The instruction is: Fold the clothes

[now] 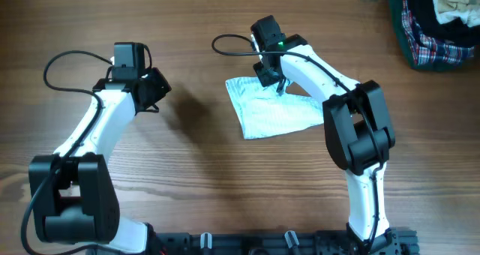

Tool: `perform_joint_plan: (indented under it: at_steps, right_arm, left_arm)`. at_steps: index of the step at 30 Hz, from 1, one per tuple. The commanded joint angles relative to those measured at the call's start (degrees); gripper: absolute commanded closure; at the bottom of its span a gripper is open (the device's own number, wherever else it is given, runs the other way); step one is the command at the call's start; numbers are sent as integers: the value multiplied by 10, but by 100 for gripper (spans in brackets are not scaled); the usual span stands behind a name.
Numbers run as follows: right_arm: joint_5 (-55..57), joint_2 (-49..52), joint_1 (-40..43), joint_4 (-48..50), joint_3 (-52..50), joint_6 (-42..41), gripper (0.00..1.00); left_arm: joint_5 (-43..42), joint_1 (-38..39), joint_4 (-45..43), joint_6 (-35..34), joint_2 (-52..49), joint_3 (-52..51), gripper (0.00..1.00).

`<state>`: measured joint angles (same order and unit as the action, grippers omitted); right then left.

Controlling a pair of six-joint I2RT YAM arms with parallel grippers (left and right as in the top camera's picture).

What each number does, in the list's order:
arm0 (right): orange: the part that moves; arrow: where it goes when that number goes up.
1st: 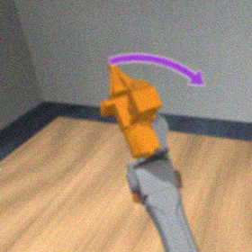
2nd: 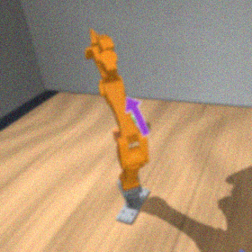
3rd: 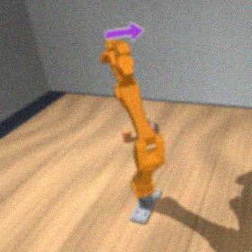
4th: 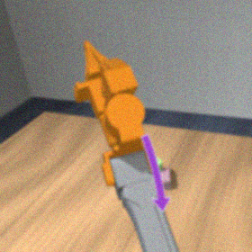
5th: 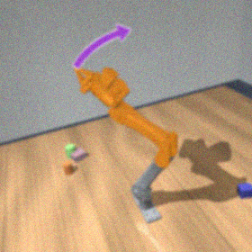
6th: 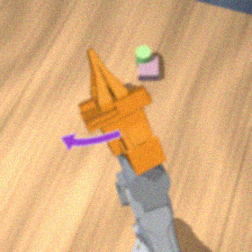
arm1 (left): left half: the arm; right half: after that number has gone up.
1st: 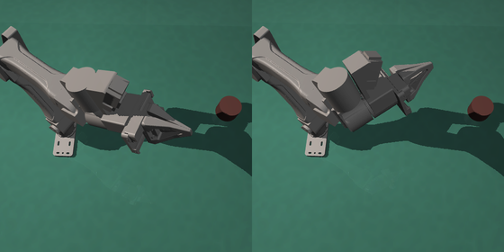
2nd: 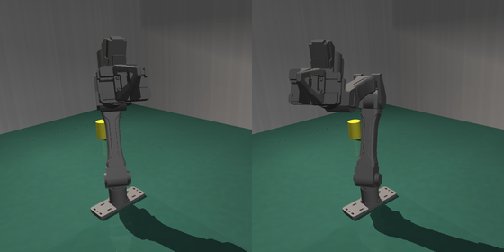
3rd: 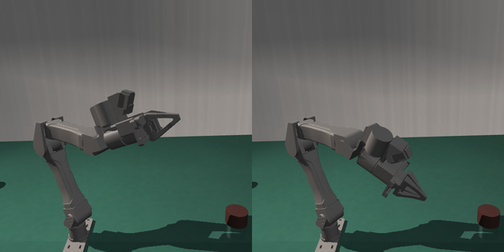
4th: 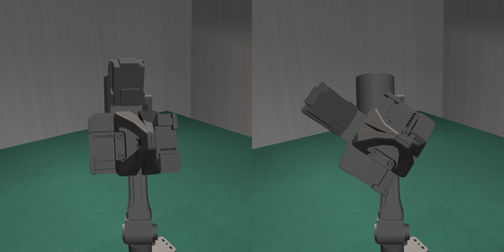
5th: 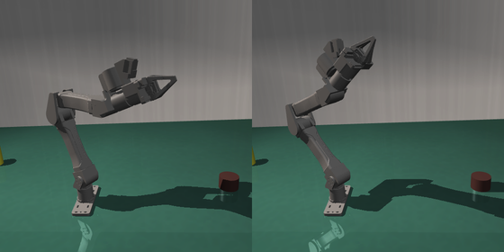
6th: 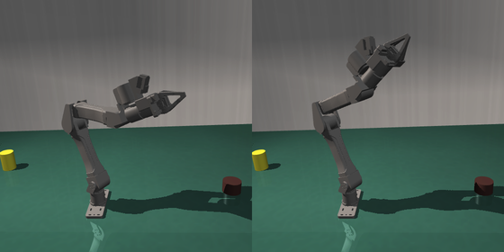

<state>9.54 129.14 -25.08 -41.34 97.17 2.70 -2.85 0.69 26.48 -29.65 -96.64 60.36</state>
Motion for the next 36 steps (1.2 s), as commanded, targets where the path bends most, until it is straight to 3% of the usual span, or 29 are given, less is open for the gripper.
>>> perform_joint_plan:
  at_steps: [1,5,16,28,30,36]
  right_arm:
    - [10,20,0,-6,-2,3,68]
    - [10,20,0,-3,-2,2,96]
    - [12,-62,18,-5,1,-93,96]
    - [5,-87,222,-123,-1,-248,96]
    - [-24,-86,235,-127,-1,-223,96]
    - [-239,-86,238,-49,-1,13,96]
  left_arm:
    - [-3,-2,-2,9,2,-5,96]
    - [-3,-2,-2,9,2,-5,95]
    - [-3,-2,-1,9,2,-5,95]
    - [-3,-2,1,9,2,-5,95]
    - [-3,-2,1,9,2,-5,95]
    - [-3,-2,1,14,2,-5,96]
